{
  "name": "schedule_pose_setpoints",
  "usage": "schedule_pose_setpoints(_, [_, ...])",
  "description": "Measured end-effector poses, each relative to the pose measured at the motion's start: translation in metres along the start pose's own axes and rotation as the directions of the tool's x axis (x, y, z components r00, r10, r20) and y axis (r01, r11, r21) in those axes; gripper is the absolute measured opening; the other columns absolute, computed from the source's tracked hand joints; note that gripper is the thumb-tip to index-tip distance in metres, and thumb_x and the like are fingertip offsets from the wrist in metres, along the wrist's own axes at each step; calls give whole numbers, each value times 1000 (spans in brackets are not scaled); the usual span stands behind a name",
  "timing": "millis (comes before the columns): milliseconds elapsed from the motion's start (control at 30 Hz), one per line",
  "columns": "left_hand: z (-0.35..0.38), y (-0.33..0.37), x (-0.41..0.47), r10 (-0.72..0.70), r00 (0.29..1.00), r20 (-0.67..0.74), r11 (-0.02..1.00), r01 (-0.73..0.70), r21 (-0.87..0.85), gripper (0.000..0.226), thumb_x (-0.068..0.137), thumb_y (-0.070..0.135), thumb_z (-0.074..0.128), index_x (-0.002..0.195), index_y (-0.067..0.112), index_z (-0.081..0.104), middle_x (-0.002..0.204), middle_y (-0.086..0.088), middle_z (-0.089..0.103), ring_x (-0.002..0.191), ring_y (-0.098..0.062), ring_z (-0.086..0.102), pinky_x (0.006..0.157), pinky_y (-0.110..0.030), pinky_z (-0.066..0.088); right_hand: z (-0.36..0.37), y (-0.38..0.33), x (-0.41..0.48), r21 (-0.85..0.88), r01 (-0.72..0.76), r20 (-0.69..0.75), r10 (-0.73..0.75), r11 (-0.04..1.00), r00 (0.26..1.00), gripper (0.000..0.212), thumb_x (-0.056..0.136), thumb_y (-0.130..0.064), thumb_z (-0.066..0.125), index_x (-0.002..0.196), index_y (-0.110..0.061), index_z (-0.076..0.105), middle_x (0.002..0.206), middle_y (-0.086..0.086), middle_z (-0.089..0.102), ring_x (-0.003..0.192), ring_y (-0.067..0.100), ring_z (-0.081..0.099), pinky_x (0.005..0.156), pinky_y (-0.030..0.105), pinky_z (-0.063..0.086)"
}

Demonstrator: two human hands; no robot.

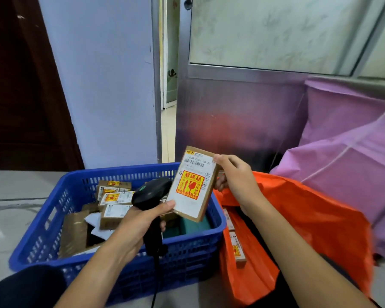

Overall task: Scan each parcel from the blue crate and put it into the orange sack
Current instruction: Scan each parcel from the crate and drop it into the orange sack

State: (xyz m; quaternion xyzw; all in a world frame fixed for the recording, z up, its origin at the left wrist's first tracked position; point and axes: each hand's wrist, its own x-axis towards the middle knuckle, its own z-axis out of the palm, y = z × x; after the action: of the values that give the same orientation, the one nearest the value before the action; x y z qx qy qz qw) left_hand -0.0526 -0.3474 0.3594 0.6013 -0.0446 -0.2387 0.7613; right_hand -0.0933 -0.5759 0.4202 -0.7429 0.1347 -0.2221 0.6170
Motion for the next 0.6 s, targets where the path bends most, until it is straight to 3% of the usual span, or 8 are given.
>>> schedule_pose_setpoints(167, [-5, -1, -7, 26, 1000, -13, 999, -25, 48, 33, 70, 30, 89, 100, 18, 85, 86, -13, 73, 56, -15, 51, 73, -38, 47, 11, -2, 1, -9, -50, 83, 50, 999, 995, 37, 101, -47, 57, 125, -20, 62, 96, -1, 78, 67, 8, 66, 63, 22, 56])
schedule_pose_setpoints(333, [-10, -4, -5, 45, 996, -75, 999, -43, 21, 36, 78, 26, 85, 110, 12, 81, 69, -6, 65, 56, -16, 49, 66, -33, 46, 26, 5, -4, -113, -42, 227, 67, 993, 971, 32, 95, -50, 66, 116, -26, 62, 102, -10, 76, 80, -7, 71, 69, 18, 56])
schedule_pose_setpoints(467, [-13, -4, -5, 53, 995, -83, 999, -53, 12, 38, 78, 30, 84, 112, 14, 80, 67, -7, 61, 58, -16, 50, 68, -34, 46, 32, 13, -5, -97, -103, 316, 129, 990, 940, 40, 90, -51, 72, 119, -25, 61, 108, -7, 78, 97, 8, 75, 91, 38, 62])
schedule_pose_setpoints(600, [-10, -1, -8, 64, 996, -66, 998, -64, 6, 44, 73, 34, 86, 112, 14, 81, 75, -7, 65, 57, -14, 51, 66, -30, 47, 41, 20, -13, -4, -144, 404, 133, 990, 905, 47, 89, -41, 77, 130, -22, 62, 118, -7, 76, 106, 10, 73, 97, 34, 59])
